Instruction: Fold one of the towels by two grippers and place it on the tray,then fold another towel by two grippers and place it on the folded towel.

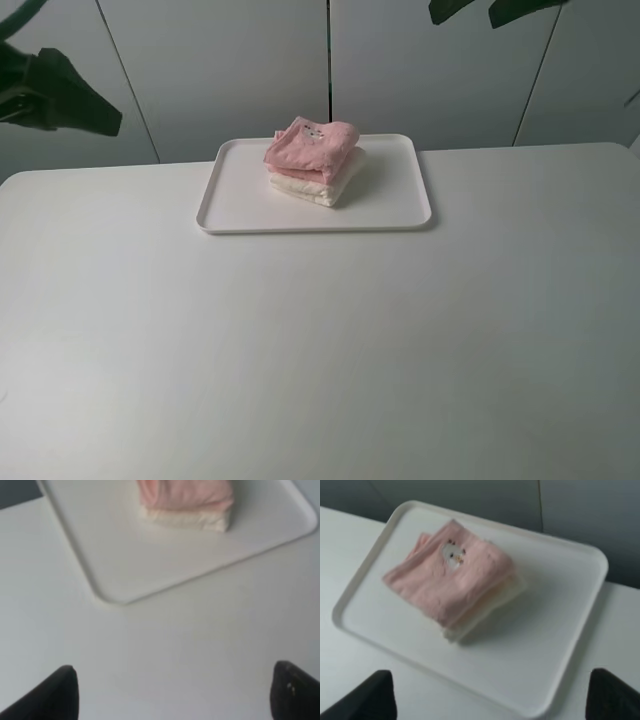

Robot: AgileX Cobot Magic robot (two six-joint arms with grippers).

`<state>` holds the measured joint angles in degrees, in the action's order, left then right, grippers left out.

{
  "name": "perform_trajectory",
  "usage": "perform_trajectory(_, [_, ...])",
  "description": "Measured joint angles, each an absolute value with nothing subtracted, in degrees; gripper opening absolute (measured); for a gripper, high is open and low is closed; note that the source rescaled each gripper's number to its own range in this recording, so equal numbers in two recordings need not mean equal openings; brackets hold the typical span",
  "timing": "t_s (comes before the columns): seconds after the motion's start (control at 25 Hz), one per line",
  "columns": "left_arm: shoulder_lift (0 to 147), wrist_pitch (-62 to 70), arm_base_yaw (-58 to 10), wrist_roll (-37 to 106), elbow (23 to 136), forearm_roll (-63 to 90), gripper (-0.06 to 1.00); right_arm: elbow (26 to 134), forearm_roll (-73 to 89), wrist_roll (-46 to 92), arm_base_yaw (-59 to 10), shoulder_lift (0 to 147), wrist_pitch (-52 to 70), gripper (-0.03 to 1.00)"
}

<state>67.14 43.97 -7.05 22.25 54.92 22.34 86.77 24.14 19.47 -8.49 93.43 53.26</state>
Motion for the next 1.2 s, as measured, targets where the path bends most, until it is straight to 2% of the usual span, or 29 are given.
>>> perform_trajectory(0.2, [51.97,46.66,-1.33,19.51,46.43,21.57,0.99,68.13,19.52,19.69,-8.49,70.54,52.72,0.84])
perform_trajectory(0.36, [41.48,53.26,-0.63,14.41,45.31,17.3,0.99,57.44,17.17,18.99,-8.49,54.77,57.15,0.97])
perform_trajectory(0.56, [30.56,60.92,-0.63,4.92,44.69,7.16,0.99,47.1,11.23,14.96,-8.49,37.11,62.36,0.99])
perform_trajectory(1.0, [6.02,67.32,-0.63,-2.07,36.02,3.88,0.99,34.1,8.26,7.75,-8.49,7.25,66.3,1.0])
perform_trajectory(1.2, [0.32,70.16,-0.63,-3.7,34.52,3.62,0.99,31.25,8.26,6.6,-8.49,0.32,66.79,1.0])
